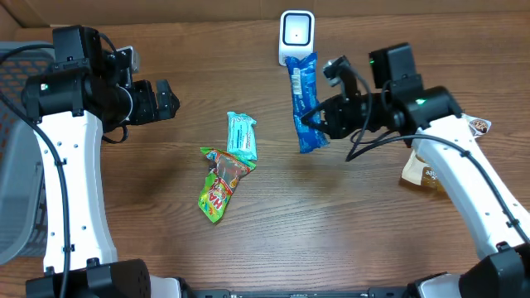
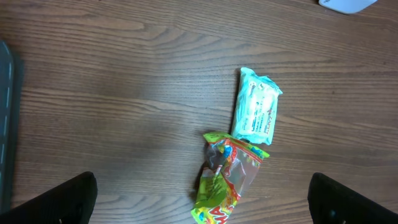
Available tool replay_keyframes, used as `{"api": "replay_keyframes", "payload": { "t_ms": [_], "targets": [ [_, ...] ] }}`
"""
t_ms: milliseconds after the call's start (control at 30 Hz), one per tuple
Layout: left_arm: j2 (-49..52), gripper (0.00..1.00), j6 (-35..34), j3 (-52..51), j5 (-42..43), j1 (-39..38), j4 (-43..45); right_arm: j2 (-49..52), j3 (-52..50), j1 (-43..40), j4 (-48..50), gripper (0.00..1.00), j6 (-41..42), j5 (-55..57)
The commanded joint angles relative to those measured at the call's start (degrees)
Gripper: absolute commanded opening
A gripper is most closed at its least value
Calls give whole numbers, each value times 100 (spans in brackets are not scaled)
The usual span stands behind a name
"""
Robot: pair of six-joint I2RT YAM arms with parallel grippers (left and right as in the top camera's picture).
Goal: Scan the item barcode
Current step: 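Lift the Oreo pack and carry it to the scanner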
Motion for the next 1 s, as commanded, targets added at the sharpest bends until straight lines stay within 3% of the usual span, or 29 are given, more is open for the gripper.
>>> {"api": "replay_keyframes", "payload": {
  "t_ms": [0, 167, 300, 600, 767, 967],
  "targets": [
    [-22, 99, 129, -50, 85, -9, -2, -116, 164, 448, 278, 4, 647, 2188],
    [-22, 100, 129, -50, 85, -9, -2, 155, 157, 1224, 1154, 4, 1215, 5976],
    [-22, 100, 129, -50, 85, -9, -2, 769, 160, 1499, 2238, 4, 704, 7788],
    [-22, 100, 129, -50, 85, -9, -2, 2234, 160, 1384, 5239, 4, -2796, 9058],
    [-22, 100, 129, -50, 85, -9, -2, 2677, 160, 1174, 6872, 4, -4210, 8876],
    [-22, 100, 127, -50, 85, -9, -2, 3045, 160, 765, 7038, 4, -5099, 7840]
  ]
}}
